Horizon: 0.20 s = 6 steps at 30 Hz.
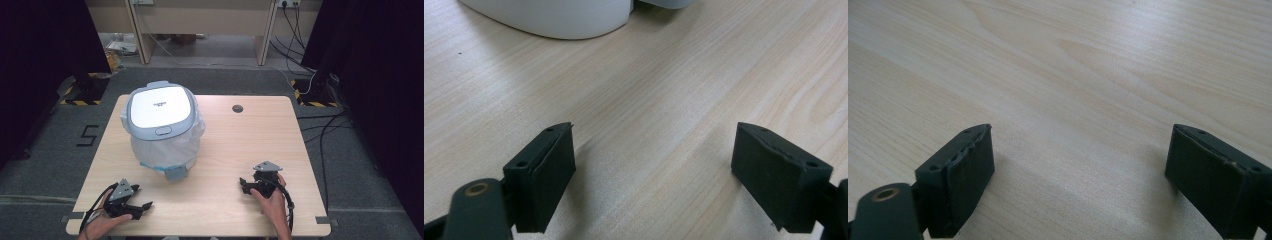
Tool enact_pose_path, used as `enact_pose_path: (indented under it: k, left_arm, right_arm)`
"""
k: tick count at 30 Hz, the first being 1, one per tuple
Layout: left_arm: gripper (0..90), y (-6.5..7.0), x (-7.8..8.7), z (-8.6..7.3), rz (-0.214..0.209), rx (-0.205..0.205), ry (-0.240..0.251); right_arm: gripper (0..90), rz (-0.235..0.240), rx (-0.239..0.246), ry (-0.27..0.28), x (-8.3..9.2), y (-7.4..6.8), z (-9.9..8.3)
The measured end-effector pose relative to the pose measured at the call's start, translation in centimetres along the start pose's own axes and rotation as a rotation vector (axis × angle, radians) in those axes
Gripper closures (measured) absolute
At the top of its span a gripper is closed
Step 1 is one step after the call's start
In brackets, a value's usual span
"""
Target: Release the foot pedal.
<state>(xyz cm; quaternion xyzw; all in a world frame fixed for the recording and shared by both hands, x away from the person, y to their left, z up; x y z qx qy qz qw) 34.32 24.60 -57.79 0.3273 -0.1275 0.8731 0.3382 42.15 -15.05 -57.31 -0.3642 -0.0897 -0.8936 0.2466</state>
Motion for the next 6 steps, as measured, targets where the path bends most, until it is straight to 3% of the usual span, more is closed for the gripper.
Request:
enact_pose_path:
  k: [6]
  left_arm:
    - [17.1, -0.05, 0.03, -0.03, -0.004, -0.006, -0.003]
  right_arm:
    - [12.3, 0.000, 0.002, -0.001, 0.00, 0.02, -0.01]
Point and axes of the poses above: each handheld gripper's, and its own axes: x roughly backward along the jaws, z roughly out of its top, y roughly to its right, the point moved 8 cm from there along -x, roughly forward along the jaws, and after that the axes turned 2 degrees about z, right-handed, at the moved point
